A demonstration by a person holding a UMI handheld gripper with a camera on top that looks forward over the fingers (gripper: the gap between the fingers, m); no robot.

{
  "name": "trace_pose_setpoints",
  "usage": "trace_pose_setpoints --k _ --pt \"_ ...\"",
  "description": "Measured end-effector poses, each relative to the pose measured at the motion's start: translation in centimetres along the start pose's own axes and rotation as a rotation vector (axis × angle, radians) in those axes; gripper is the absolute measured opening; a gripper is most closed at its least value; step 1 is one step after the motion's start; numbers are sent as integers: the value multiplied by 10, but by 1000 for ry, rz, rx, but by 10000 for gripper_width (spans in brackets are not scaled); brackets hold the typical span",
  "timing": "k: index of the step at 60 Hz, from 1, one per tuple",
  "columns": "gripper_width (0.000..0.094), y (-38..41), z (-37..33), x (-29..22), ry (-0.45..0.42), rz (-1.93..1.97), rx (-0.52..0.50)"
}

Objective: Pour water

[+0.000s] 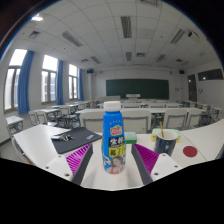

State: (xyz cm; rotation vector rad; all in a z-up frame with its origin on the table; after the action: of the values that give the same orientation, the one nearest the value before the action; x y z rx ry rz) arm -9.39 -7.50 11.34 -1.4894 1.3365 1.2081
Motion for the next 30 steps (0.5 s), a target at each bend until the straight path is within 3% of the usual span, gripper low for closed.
trace_pose_setpoints --k 4,16,17,19,25,30 --pt "851 -8 10 -3 5 -8 0" --pt "845 -6 75 -1 14 -38 160" --pt "814 -4 77 -1 11 -40 162" --pt "520 -3 81 1 15 -43 169" --pt "426 -12 82 1 -20 -26 190" --pt "392 -1 87 -1 -63 47 138"
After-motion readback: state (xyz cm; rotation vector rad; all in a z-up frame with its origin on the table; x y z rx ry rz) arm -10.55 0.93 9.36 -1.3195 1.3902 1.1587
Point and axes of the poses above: the point between the fingertips, and its own axes, seen from behind it with the camera up: y to the left, x down, z forward, the way the camera looks, the point moved 10 cm from there along -z, backward, against the way the camera looks, and after that the axes turned 3 degrees about y, right-handed, at the moved point
